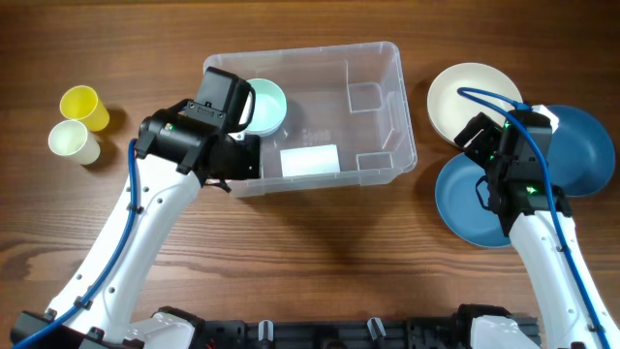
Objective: Pack container
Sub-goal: 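Lift the pink cup and carry it over the clear box, then lower the pink cup into the box beside the mint bowl and release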
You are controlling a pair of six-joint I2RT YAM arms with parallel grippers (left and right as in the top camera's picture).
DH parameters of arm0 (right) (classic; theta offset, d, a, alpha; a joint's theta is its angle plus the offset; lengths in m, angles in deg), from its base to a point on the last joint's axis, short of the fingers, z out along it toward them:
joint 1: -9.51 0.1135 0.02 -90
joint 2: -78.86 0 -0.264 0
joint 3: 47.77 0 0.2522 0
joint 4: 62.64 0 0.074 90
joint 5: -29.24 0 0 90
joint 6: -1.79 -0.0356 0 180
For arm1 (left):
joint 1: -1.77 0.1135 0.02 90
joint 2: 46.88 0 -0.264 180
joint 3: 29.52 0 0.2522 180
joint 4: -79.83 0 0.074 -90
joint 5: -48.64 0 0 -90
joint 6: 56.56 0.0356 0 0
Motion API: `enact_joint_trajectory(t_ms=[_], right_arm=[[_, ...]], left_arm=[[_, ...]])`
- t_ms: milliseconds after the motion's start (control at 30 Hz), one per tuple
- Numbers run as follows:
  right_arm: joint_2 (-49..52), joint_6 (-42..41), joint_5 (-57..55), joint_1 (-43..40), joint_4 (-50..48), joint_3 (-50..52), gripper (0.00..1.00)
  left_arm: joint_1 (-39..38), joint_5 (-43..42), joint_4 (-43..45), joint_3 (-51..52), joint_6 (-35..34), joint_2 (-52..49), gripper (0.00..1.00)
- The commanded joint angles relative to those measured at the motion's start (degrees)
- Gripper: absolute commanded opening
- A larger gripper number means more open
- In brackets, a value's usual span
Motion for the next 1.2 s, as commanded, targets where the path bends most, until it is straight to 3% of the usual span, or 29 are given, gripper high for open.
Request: enact_joint_trajectory(t_ms=[0, 367, 700, 1167], right_arm=[[0.1, 0.3, -0.2, -0.2, -0.1, -0.9, 1.00], [0.1, 0.3, -0.2, -0.2, -0.1, -0.9, 1.00], [0.1, 0.3, -0.2, -0.2, -0.1, -0.9, 1.00], [0.1, 0.3, -0.2, -0.2, -0.1, -0.9, 1.00]], left_arm=[[-1.2, -1.5, 0.5, -0.9, -0.9, 0.0, 0.04], [-1.2, -0.6, 7.6, -0.8, -1.8, -0.5, 0.04], [-1.2, 5.9, 5.9, -0.6, -3.8, -4.1, 0.04], [-1.2, 5.6, 6.3, 0.3, -4.9, -9.5, 0.04]])
